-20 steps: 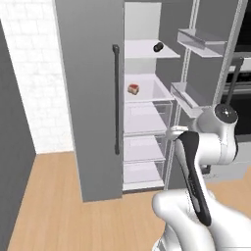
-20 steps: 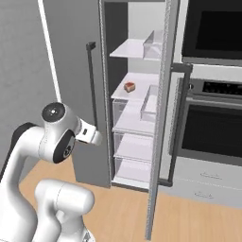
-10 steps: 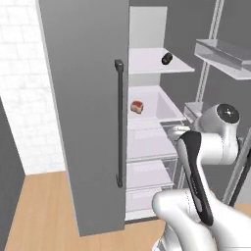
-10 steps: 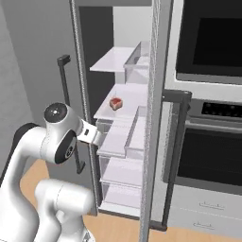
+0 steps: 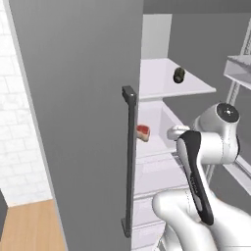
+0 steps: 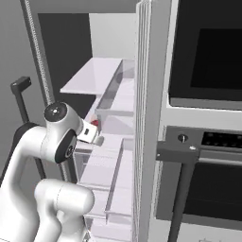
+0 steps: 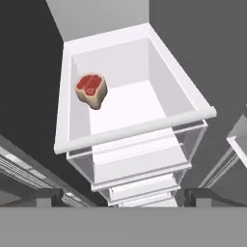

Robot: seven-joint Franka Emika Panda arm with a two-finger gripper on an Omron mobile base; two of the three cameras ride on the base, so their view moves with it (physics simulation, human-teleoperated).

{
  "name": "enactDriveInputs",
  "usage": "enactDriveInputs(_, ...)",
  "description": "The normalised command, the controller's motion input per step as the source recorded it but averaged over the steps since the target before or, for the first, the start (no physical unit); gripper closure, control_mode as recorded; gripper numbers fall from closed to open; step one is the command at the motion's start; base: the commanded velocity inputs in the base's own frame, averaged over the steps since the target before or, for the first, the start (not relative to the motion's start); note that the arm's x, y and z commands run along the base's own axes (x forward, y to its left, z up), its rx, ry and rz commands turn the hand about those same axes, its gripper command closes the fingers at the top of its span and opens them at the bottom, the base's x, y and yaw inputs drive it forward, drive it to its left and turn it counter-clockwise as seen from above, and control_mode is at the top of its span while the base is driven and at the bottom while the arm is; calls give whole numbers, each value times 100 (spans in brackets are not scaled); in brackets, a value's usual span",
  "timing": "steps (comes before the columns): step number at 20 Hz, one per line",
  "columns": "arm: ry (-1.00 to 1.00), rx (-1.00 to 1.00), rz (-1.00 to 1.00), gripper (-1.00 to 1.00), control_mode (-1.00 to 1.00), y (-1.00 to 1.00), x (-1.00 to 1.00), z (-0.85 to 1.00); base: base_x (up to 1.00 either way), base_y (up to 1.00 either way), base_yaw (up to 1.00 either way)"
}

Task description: Place one cucumber and one steak in each tupperware on the nearby counter, to pack two identical lunches.

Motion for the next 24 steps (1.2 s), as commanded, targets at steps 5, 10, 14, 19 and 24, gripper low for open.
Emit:
enactDriveInputs(5, 2, 0, 0, -100, -100, 2, 55, 3, 37, 20, -4)
enactDriveInputs(10, 9, 0, 6, -100, -100, 33, 76, -44, 0, 0, 0)
enactDriveInputs(14, 16, 0, 24, -100, -100, 0, 71, -52, 0, 0, 0)
enactDriveInputs(19, 10, -1, 21, -100, -100, -1, 42, -40, 0, 0, 0)
enactDriveInputs(24, 7, -4, 0, -100, -100, 7, 58, -13, 0, 0, 0)
